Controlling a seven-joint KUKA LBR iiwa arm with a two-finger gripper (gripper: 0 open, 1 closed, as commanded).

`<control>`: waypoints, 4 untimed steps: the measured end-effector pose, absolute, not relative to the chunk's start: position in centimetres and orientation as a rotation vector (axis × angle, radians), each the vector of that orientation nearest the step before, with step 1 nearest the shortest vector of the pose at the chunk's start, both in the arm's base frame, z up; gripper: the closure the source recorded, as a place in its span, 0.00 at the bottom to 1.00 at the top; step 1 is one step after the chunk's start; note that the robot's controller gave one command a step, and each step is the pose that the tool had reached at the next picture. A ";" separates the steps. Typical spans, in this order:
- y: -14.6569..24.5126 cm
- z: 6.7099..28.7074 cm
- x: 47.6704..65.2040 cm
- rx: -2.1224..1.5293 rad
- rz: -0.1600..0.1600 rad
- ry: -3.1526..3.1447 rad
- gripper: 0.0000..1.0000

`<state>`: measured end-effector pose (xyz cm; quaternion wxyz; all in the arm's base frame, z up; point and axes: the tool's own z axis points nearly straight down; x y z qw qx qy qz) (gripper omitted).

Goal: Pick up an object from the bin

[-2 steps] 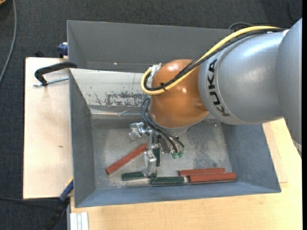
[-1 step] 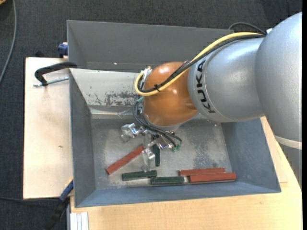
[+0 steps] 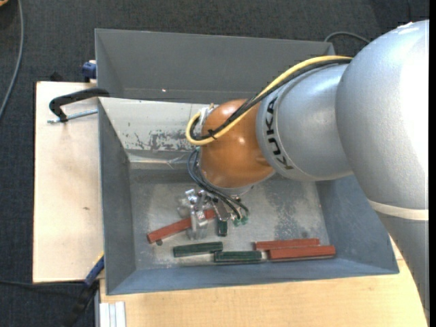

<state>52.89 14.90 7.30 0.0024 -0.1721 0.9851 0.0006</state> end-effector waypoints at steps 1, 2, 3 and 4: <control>14.9 7.3 52.9 -0.539 0.002 3.090 1.00; 14.9 7.5 52.9 -0.539 0.003 3.090 1.00; 14.9 8.2 52.9 -0.538 0.003 3.089 1.00; 14.9 9.1 52.7 -0.540 0.002 3.097 1.00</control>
Offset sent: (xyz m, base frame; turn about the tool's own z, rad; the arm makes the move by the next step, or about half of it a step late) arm -0.0001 -0.0001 0.0219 0.0000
